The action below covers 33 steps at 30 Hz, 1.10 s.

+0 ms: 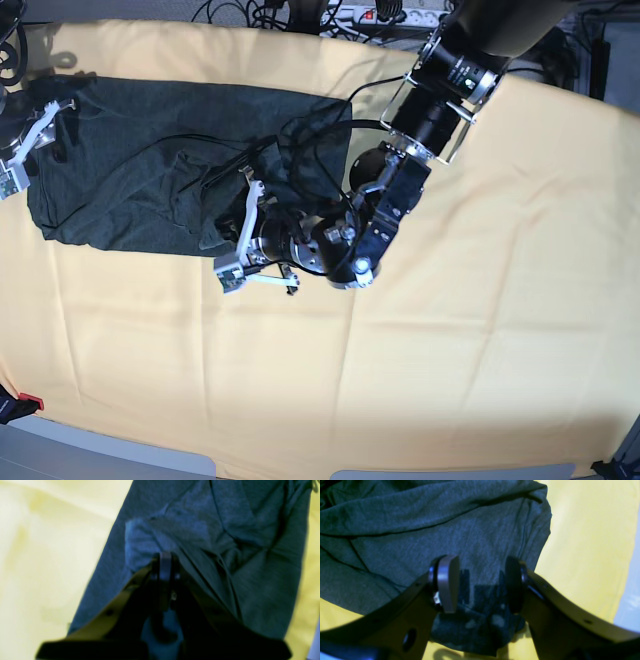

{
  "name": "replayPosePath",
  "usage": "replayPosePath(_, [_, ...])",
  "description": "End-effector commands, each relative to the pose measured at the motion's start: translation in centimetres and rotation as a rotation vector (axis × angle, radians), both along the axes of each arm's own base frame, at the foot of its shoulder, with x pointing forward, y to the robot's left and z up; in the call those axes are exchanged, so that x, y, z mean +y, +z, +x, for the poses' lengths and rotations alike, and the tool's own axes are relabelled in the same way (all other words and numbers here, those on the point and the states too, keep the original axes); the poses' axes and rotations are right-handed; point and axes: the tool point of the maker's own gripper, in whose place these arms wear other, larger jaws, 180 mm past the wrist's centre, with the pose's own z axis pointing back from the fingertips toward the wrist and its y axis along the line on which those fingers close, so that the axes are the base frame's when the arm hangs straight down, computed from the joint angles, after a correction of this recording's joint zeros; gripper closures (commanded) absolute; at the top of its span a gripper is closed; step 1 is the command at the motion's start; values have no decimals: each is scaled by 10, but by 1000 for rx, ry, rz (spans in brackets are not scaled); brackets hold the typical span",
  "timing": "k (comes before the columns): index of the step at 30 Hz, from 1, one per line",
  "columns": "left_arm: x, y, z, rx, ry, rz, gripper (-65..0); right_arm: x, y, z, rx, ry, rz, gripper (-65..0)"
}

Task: Fold the T-shirt properly
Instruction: 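Drag the folded layer further toward the right gripper with the left gripper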

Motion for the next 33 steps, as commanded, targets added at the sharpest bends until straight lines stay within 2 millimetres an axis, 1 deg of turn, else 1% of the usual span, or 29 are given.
replayPosePath(1, [0,27,14,-34,3,-57,0,-3,12,6,-35,10,-17,-313])
replayPosePath(7, [44,47,28,22,-19,-75,0,-3,12,6,-35,9,-17,-313])
replayPosePath(10, [62,46,24,45,-54,-47,0,-3,12,6,-35,10,-17,-313])
replayPosePath(12, [69,40,14,80,-93,-29,0,-3,12,6,-35,9,-17,-313])
replayPosePath(16, [72,27,-11,145,-182,19,0,-3,12,6,-35,9,-17,-313])
replayPosePath(19, [69,23,-18,144,-211,40,0,-3,12,6,-35,9,-17,-313])
replayPosePath(22, [64,26,-24,162,-232,7,0,-3,12,6,-35,9,-17,-313])
replayPosePath(24, [62,27,-27,173,-236,-7,0,-3,12,6,-35,9,-17,-313])
replayPosePath(28, [66,20,-25,161,-223,30,0,-3,12,6,-35,9,-17,-313])
replayPosePath(33, [67,19,-24,159,-221,34,0,-3,12,7,-39,10,-15,-313])
